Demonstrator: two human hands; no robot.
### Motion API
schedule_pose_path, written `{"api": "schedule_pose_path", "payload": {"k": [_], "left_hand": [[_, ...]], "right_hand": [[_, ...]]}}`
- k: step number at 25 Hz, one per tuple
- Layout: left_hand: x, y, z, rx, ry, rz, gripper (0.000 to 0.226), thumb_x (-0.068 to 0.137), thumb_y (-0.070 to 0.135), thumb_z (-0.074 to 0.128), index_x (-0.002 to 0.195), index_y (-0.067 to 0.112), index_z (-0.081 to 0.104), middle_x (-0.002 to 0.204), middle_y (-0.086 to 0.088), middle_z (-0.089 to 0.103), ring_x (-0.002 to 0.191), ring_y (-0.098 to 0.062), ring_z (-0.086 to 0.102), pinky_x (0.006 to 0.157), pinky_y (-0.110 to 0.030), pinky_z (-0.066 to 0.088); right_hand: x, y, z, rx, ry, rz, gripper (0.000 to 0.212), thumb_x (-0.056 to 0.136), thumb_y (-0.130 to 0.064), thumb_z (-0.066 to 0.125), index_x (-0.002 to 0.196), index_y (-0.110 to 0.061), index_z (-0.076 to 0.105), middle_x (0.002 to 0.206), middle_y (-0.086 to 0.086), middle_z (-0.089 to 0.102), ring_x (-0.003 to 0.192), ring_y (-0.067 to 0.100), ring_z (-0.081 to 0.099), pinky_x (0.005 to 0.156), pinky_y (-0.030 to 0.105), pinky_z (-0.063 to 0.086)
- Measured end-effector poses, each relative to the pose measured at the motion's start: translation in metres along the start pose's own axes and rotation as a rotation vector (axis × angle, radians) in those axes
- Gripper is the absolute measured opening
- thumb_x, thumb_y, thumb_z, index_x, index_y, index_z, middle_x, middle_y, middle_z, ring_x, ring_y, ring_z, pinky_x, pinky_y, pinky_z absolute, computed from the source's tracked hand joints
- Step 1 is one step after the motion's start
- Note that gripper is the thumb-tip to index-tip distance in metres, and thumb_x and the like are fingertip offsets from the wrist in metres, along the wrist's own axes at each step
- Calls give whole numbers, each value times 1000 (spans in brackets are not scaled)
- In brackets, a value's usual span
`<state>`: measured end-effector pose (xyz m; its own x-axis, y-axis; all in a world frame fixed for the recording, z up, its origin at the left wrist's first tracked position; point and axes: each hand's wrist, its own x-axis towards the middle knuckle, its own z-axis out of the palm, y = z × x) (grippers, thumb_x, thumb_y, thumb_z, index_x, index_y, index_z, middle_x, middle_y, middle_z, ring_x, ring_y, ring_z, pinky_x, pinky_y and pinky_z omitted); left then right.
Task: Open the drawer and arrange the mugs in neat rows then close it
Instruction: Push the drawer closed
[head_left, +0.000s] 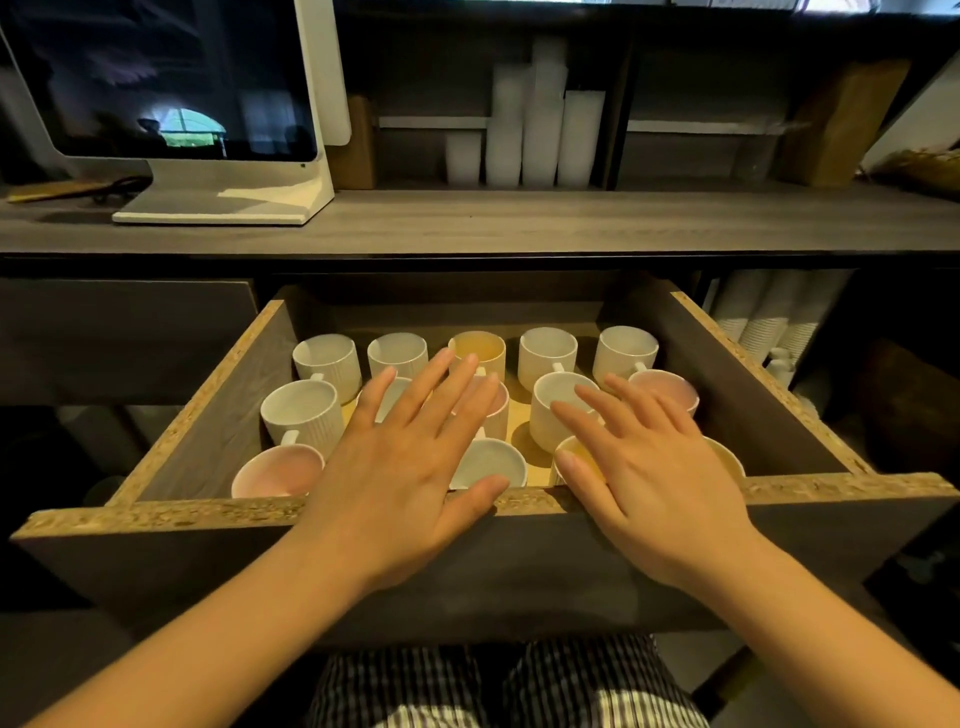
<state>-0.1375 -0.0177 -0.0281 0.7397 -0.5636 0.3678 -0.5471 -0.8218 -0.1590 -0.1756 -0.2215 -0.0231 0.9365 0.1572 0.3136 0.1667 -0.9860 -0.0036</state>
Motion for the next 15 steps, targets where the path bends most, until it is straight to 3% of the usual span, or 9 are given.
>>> {"api": "schedule_pose_path", "payload": {"k": [3, 9, 15], "left_hand": [[4, -3, 7, 23, 77, 45, 69, 93, 59, 15, 144, 17, 33, 150, -8, 34, 138, -19, 16, 108, -44, 11], [22, -14, 18, 36, 149, 52, 70, 93, 60, 13, 144, 16, 31, 151, -9, 33, 140, -20, 17, 109, -44, 10], [66, -36, 32, 75, 146, 13, 73, 93, 57, 9, 140, 10, 39, 146, -14, 41, 137, -29, 35, 108, -43, 11]], "right_hand": [[5, 5, 7, -31, 75, -3, 71, 91, -58, 5, 128, -23, 54, 136, 6, 55, 132, 29, 44, 107, 44, 25], [26, 10, 16, -45, 204, -16, 66, 92, -55, 9, 122, -22, 58, 131, 7, 59, 129, 31, 47, 108, 41, 20], [76, 23, 32, -40, 239, 6, 72, 90, -57, 5, 122, -20, 58, 134, 8, 56, 134, 30, 40, 111, 43, 17]]}}
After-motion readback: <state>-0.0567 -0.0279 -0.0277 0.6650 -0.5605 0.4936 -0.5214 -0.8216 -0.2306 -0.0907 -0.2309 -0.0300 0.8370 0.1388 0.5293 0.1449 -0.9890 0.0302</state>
